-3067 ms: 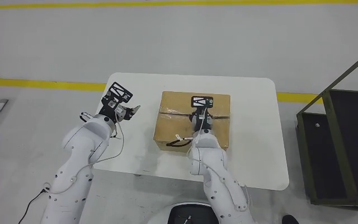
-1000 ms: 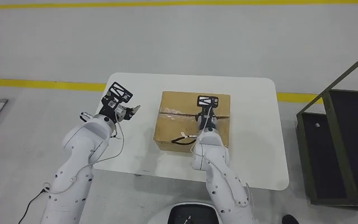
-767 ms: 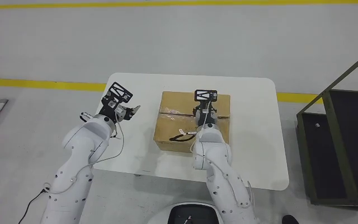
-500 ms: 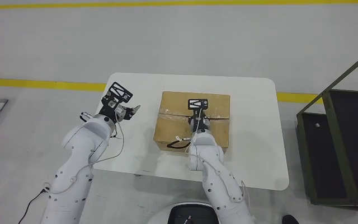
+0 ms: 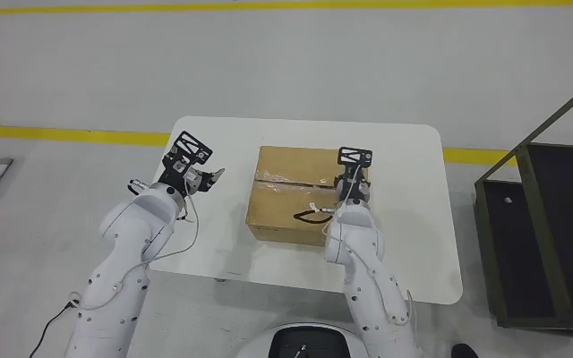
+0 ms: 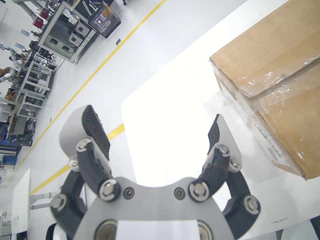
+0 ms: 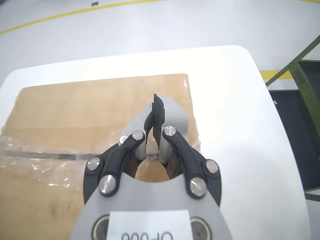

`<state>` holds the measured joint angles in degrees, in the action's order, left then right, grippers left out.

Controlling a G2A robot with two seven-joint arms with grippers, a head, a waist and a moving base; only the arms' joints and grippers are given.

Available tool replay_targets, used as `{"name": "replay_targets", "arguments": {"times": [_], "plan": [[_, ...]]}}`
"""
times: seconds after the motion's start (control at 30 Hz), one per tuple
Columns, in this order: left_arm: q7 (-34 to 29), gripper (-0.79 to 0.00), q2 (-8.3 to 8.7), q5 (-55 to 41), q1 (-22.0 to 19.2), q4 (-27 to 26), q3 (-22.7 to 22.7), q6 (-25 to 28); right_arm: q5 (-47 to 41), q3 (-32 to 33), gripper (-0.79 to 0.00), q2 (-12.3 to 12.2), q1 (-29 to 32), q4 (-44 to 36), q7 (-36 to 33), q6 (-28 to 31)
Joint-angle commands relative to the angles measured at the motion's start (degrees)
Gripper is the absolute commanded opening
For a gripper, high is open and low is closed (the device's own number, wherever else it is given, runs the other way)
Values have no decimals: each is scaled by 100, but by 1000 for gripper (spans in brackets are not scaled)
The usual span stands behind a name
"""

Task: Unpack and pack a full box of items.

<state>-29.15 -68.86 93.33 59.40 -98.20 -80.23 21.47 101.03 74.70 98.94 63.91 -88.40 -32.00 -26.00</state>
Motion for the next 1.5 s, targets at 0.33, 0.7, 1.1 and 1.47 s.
{"name": "replay_targets", "arguments": {"times": [0.33,0.7,1.1,1.47], "plan": [[0,0,0,0,0,0,0,0,-423,75,-785,14,79,-655,240,-12],[0,0,0,0,0,0,0,0,-1021,1632,-785,-312,1600,-2720,1158,2395],[0,-1,0,0,0,0,0,0,-2253,2619,-776,-438,2529,-3441,1379,3371],[0,0,0,0,0,0,0,0,-2246,2614,-486,-437,2525,-3437,1380,3363]]}}
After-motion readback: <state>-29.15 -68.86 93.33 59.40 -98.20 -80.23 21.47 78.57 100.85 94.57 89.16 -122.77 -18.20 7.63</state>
